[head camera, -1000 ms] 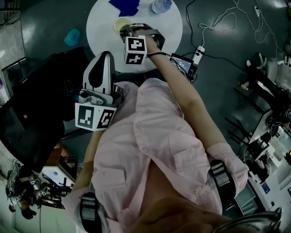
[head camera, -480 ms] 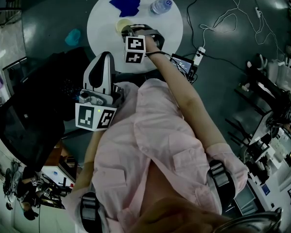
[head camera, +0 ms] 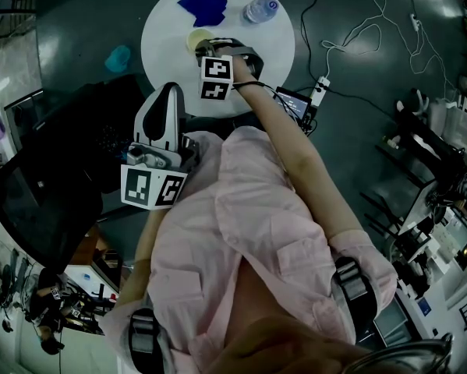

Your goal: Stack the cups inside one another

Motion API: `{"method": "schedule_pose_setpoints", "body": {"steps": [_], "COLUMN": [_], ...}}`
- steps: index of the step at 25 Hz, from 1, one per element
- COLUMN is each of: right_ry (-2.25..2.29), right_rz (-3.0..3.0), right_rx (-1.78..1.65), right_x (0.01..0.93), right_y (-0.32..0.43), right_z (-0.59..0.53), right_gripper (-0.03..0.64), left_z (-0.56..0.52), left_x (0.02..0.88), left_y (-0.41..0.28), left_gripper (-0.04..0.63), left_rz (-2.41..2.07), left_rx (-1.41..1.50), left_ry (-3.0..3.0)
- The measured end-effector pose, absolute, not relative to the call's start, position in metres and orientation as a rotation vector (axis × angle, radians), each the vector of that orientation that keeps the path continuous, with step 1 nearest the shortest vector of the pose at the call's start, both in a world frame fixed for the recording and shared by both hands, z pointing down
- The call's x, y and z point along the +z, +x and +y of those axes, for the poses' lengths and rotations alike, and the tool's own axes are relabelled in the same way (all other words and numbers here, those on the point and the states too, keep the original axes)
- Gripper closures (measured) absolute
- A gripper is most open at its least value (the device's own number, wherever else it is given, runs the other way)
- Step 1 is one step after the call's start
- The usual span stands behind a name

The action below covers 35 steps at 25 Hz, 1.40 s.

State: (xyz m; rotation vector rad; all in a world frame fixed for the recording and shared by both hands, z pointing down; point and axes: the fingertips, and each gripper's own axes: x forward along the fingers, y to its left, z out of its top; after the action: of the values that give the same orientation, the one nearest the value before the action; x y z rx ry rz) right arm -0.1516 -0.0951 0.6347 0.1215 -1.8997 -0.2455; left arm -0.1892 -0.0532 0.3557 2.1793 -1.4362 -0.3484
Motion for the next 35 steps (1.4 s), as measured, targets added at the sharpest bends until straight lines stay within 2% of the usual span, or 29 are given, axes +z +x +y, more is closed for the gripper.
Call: {"method": "schedule_pose_setpoints", "body": {"steps": [14,17,35], "right_ry": [0.129,0.125,0.123], "right_rz": [-1.942,-1.948,-1.969], "right_rx": [-0.257,-0.254,-0.245], "right_x": [0.627,0.625,0.622], "right_y": [-0.158,-0.160,-0.162], "right_z": [-0.095,-0.094,-0.091], "right_gripper": [0.566,0.509,0.468], "left_z": [-0.052,-0.052,-0.052], "left_x": [0.357,0.355,0.355], "left_y": [-0.189,-0.189,-0.189], "left_gripper": [0.575,0.575,0.575], "left_rz": [-1.437,-1.437,-1.439], "left_rx": [-0.352,-0.353,-0.354], "left_ry": [2.175,2.176,2.178]}}
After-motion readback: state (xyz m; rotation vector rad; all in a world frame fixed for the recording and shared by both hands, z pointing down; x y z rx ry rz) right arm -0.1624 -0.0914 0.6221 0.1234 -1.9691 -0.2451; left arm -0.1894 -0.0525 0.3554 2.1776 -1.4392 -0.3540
